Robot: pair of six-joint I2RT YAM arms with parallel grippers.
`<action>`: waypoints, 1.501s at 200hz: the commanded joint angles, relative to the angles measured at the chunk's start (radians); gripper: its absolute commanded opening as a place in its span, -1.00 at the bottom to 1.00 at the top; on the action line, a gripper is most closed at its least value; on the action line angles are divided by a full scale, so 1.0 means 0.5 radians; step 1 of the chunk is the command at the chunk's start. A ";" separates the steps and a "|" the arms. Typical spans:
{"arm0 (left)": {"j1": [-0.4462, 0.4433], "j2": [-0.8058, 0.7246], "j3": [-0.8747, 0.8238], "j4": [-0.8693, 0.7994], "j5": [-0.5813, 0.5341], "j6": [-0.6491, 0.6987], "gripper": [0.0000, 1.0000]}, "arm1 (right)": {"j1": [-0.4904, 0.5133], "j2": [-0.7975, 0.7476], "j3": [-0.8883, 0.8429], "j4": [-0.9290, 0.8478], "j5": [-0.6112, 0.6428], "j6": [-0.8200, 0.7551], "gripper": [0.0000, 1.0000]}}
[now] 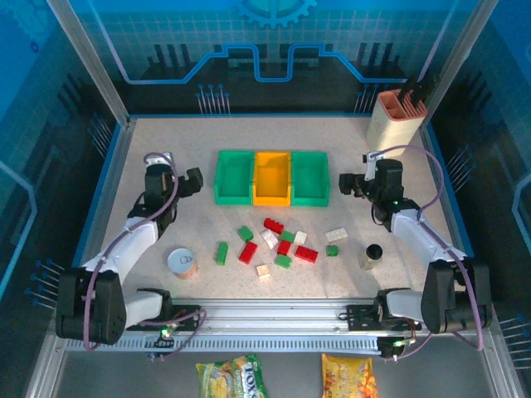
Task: Sort the legos into containers by color
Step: Pick up the lego from the bottom-center of the table.
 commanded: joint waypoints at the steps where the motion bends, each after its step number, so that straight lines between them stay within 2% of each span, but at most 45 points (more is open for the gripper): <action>1: -0.009 -0.010 0.212 -0.683 0.200 -0.243 0.98 | 0.042 -0.010 0.165 -0.643 -0.122 0.191 0.89; 40: -0.009 0.088 0.560 -1.237 0.589 -0.190 0.99 | 0.149 0.050 0.387 -1.141 -0.225 0.223 0.83; 75: -0.011 0.206 0.823 -1.564 0.705 -0.066 0.99 | 0.283 0.065 0.441 -1.357 -0.278 0.240 0.83; 112: -0.018 0.308 0.942 -1.585 0.694 0.061 0.98 | 0.433 0.107 0.497 -1.549 -0.191 0.263 0.83; 147: -0.027 0.364 0.954 -1.523 0.552 0.182 0.98 | 0.571 0.156 0.498 -1.623 -0.109 0.330 0.80; 173: -0.025 0.296 0.826 -1.340 0.442 0.261 0.99 | 0.783 0.199 0.512 -1.668 -0.036 0.408 0.78; 187: -0.023 0.286 0.817 -1.346 0.425 0.275 0.98 | 0.886 0.224 0.539 -1.725 0.009 0.481 0.76; 215: -0.021 0.266 0.793 -1.336 0.408 0.278 0.98 | 1.063 0.226 0.551 -1.819 0.108 0.787 0.76; 243: -0.021 0.241 0.784 -1.311 0.377 0.276 0.99 | 1.189 0.247 0.554 -1.898 0.199 1.362 0.76; 259: -0.018 0.218 0.769 -1.294 0.367 0.278 0.99 | 1.280 0.250 0.555 -1.933 0.269 1.695 0.68; 273: -0.012 0.204 0.762 -1.285 0.360 0.278 0.99 | 1.364 0.248 0.527 -1.887 0.284 1.921 0.63; 300: 0.003 0.205 0.763 -1.284 0.362 0.277 0.99 | 1.466 0.299 0.459 -1.719 0.195 2.148 0.60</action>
